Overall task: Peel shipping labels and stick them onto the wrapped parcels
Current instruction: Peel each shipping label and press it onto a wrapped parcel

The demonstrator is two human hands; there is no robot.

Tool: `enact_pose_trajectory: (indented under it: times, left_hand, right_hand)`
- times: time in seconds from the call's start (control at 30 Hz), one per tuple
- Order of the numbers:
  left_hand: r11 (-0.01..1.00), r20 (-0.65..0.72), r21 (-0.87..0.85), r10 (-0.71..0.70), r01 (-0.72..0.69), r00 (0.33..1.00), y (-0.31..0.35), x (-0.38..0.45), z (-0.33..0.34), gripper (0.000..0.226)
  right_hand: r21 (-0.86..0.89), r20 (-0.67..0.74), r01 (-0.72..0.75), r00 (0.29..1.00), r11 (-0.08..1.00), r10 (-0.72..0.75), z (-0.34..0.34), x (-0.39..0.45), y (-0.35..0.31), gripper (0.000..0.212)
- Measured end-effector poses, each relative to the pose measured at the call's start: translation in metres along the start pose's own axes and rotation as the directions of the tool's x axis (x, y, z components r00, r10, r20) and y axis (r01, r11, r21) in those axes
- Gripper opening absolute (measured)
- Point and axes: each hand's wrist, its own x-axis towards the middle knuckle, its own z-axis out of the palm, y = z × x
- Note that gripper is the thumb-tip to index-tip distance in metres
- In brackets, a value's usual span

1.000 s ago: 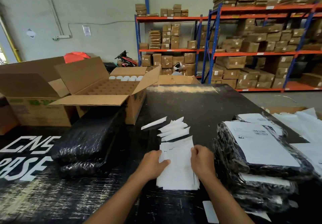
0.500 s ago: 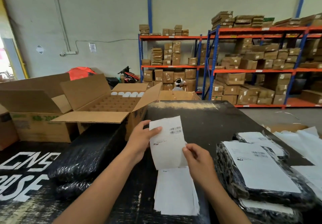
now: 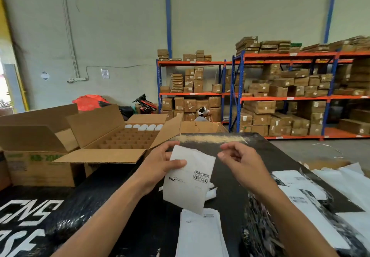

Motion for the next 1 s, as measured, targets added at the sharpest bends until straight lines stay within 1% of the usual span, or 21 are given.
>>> enact_pose_trajectory:
  times: [0.17,0.27,0.37,0.43,0.6,0.87,0.93,1.0]
  left_hand:
    - [0.996,0.029,0.083,0.038,-0.040,0.999,0.002,0.000,-0.003,0.050]
    - [0.977,0.067,0.203,0.052,-0.065,0.996,0.005,-0.001,-0.002,0.055]
    - [0.946,0.128,0.308,0.062,-0.099,0.990,0.009,-0.001,0.002,0.057]
    - [0.922,0.163,0.369,0.057,-0.115,0.985,0.013,-0.001,0.005,0.057]
    - [0.896,0.206,0.427,0.034,-0.121,0.978,0.012,0.001,0.005,0.064]
    - [0.872,0.263,0.478,-0.026,-0.107,0.964,0.014,0.003,0.005,0.062]
    - [0.862,0.246,0.496,-0.018,-0.110,0.969,0.014,0.004,0.006,0.062]
    - [0.854,0.169,0.508,0.033,-0.116,0.985,0.012,0.006,0.007,0.062]
  right_hand:
    - [-0.031,0.115,-0.011,0.993,0.999,0.014,-0.006,0.009,0.000,0.019]
    - [-0.035,0.168,0.017,0.986,0.999,-0.010,-0.006,0.010,-0.003,0.023]
    - [-0.136,0.246,0.071,0.969,0.988,-0.035,-0.003,0.012,-0.008,0.026]
    - [-0.167,0.288,0.091,0.957,0.982,-0.040,-0.001,0.013,-0.011,0.026]
    - [-0.177,0.335,0.105,0.941,0.979,-0.041,0.000,0.012,-0.011,0.028]
    - [-0.193,0.379,0.101,0.925,0.976,-0.021,0.003,0.012,-0.010,0.030]
    - [-0.167,0.373,0.082,0.928,0.983,-0.014,0.004,0.011,-0.010,0.030]
    - [-0.111,0.339,0.031,0.941,0.993,0.008,0.007,0.010,-0.008,0.030]
